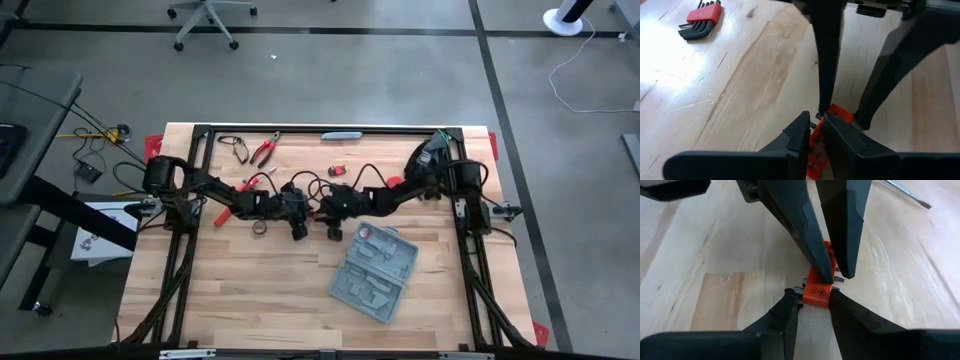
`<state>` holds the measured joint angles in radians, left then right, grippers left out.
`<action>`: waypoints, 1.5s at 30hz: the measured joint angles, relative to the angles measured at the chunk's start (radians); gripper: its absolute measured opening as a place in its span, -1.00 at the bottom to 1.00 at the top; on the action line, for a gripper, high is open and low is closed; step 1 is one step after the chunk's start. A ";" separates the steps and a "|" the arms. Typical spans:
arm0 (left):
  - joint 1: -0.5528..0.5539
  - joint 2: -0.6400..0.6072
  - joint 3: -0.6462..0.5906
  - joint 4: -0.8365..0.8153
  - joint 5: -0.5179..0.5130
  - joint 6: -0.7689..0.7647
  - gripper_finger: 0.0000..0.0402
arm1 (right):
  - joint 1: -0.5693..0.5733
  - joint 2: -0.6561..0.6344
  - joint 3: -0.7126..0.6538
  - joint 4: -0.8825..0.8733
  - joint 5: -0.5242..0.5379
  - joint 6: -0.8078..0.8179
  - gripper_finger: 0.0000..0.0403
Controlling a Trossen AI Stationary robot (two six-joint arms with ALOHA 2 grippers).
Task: Prefit tool cases
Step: Put the right orange multi-bit set into the gray tool case
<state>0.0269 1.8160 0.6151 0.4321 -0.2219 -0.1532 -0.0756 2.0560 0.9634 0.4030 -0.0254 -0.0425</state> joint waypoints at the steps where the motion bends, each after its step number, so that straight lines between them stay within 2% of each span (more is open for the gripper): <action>1: 0.000 0.000 0.000 0.000 0.000 -0.001 -0.75 | 0.005 0.000 0.000 -0.001 0.021 0.001 -0.49; 20: 0.000 0.000 0.000 0.000 0.015 -0.002 -0.75 | 0.023 -0.002 0.001 -0.019 0.163 0.087 -0.49; 27: 0.000 0.000 0.000 -0.002 0.017 -0.002 -0.75 | 0.039 -0.001 0.001 -0.020 0.184 0.087 -0.49; 36: -0.001 0.000 0.000 -0.002 0.013 -0.003 -0.75 | 0.103 -0.010 0.000 -0.034 0.326 0.088 -0.49; 42: -0.003 0.000 0.000 -0.002 -0.007 -0.030 -0.75 | 0.122 -0.012 0.000 -0.049 0.324 0.142 -0.50; 45: -0.003 0.000 0.000 -0.002 -0.015 -0.036 -0.75 | 0.128 -0.014 0.000 -0.052 0.287 0.157 -0.60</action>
<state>0.0238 1.8164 0.6151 0.4305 -0.2373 -0.1895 0.0524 2.0418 0.9638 0.3507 0.2618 0.1143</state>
